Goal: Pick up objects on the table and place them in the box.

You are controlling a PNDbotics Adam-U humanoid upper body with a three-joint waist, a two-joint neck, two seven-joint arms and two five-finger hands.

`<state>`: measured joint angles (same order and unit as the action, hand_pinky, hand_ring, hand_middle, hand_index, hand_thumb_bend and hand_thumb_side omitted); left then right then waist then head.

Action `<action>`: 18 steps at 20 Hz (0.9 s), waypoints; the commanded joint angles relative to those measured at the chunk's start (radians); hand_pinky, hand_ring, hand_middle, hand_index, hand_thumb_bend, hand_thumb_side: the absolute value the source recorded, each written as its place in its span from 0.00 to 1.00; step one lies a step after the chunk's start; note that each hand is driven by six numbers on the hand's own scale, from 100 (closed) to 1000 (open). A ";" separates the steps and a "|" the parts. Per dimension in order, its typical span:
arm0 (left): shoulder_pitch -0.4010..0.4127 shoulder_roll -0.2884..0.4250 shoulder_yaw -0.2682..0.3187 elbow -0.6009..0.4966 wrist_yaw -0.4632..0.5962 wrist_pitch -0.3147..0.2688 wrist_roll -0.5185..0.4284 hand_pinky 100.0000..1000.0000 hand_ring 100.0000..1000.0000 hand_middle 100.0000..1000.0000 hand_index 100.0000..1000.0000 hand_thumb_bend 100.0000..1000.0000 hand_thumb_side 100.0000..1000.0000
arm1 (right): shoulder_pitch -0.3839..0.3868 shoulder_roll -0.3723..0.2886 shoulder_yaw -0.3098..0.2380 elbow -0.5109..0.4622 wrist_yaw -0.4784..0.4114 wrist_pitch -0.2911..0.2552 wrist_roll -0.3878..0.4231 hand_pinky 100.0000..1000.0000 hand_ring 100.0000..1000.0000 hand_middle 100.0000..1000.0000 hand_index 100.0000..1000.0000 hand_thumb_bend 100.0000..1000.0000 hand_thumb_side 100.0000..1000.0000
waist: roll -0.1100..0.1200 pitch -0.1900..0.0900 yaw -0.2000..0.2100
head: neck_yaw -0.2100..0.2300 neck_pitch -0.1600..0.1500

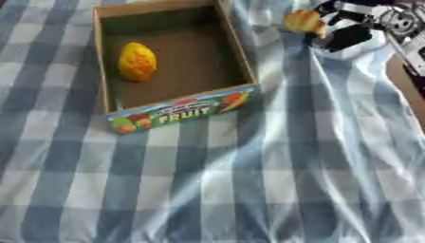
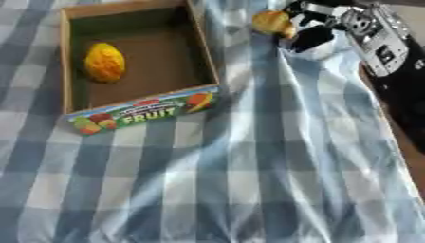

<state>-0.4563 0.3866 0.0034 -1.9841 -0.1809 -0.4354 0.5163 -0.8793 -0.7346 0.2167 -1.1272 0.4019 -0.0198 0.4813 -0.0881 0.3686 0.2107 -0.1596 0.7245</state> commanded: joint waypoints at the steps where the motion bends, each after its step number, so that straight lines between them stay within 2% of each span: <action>1: -0.005 0.022 0.000 -0.016 0.002 0.000 -0.003 0.76 0.85 0.79 0.91 0.26 0.33 | -0.013 -0.042 -0.010 -0.021 -0.026 0.001 0.017 0.86 0.97 0.77 0.84 0.00 0.32 | 0.005 -0.026 -0.001 | 0.001 -0.003; 6: -0.006 0.023 -0.001 -0.016 0.003 0.001 -0.005 0.76 0.85 0.79 0.91 0.26 0.33 | -0.010 -0.045 -0.011 -0.023 -0.046 -0.018 0.063 0.87 0.99 0.81 0.88 0.00 0.35 | 0.004 -0.027 -0.002 | 0.001 -0.003; 18: -0.006 0.023 -0.003 -0.016 0.006 0.002 -0.009 0.76 0.85 0.79 0.91 0.26 0.33 | -0.010 -0.048 -0.018 -0.015 -0.092 -0.042 0.112 0.88 1.00 0.82 0.88 0.00 0.30 | 0.004 -0.027 -0.002 | -0.002 -0.001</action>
<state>-0.4562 0.3868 -0.0022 -1.9841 -0.1770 -0.4316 0.5112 -0.8779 -0.7371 0.2158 -1.1278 0.3198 -0.0561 0.5883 -0.0881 0.3686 0.2105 -0.1601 0.7248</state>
